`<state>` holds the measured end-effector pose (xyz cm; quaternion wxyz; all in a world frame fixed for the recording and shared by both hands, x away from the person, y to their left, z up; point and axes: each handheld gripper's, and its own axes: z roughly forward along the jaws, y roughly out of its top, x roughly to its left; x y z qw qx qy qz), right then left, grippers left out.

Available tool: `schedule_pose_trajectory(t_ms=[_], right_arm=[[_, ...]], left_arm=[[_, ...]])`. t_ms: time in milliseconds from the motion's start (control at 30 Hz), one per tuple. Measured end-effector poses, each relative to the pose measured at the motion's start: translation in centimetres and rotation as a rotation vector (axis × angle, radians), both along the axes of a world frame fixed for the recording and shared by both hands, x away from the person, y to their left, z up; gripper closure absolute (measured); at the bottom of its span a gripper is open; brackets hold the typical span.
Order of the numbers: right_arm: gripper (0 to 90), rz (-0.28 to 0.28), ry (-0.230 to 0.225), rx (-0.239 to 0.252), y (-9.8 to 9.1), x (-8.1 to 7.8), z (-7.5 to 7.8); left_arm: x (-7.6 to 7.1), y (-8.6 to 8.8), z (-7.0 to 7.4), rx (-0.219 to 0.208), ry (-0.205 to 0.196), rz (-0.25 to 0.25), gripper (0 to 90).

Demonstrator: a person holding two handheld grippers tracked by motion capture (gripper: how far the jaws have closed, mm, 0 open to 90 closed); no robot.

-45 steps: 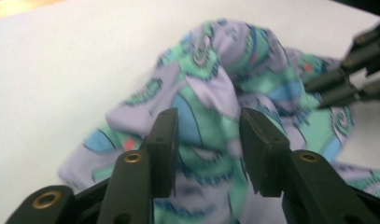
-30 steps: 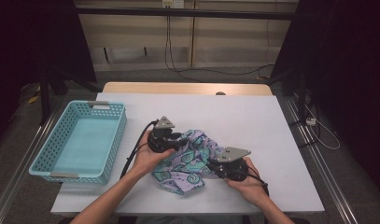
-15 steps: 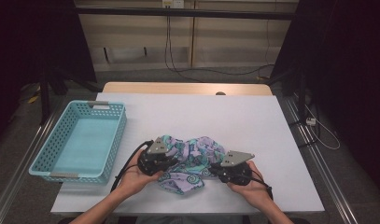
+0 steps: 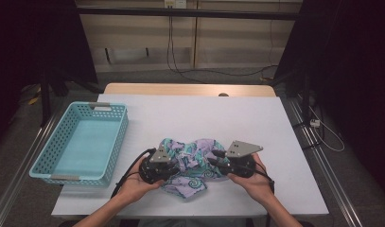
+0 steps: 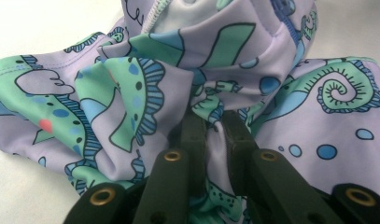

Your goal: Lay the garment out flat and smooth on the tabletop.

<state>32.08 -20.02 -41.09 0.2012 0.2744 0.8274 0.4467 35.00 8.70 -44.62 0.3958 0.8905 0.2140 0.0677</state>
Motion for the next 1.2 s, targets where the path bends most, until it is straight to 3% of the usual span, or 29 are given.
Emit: schedule_pose_trajectory(t_ms=[200, 267, 333, 500, 633, 700, 767, 933, 1200], right_arm=[[56.1, 0.026, -0.009, 0.004, 1.7, 2.0, 0.8], [46.2, 0.075, 0.017, 0.003, 2.6, 2.9, 0.7], [42.4, 0.100, 0.054, 0.005, 3.2, 3.5, 0.3], [31.5, 0.066, 0.089, -0.026, 2.6, 3.4, -0.6], [27.3, 0.017, 0.078, -0.011, 1.0, 2.9, -0.8], [27.0, -0.001, 0.092, 0.007, 0.3, 2.8, -1.0], [26.4, -0.014, 0.113, 0.014, -0.1, 2.9, -1.4], [25.7, -0.019, 0.163, 0.002, 0.1, 3.1, -2.5], [27.2, -0.021, 0.173, -0.011, 0.5, 3.0, -3.0]], left_arm=[[0.3, 0.1, 0.0, -0.012, 0.007, 0.009, 78.1], [0.3, 0.2, 0.0, -0.012, 0.006, 0.015, 76.8], [0.4, 0.3, 0.1, -0.016, 0.009, 0.020, 75.4], [0.6, 0.8, 0.5, -0.037, 0.014, 0.039, 68.8], [0.8, 1.3, 1.1, -0.077, 0.016, 0.060, 61.9], [0.8, 1.5, 1.3, -0.081, 0.013, 0.065, 59.3], [1.0, 1.9, 1.8, -0.117, 0.003, 0.079, 57.8], [1.6, 2.4, 2.2, -0.143, -0.001, 0.119, 53.7], [3.2, 2.2, 3.4, -0.198, -0.033, 0.192, 50.4]])
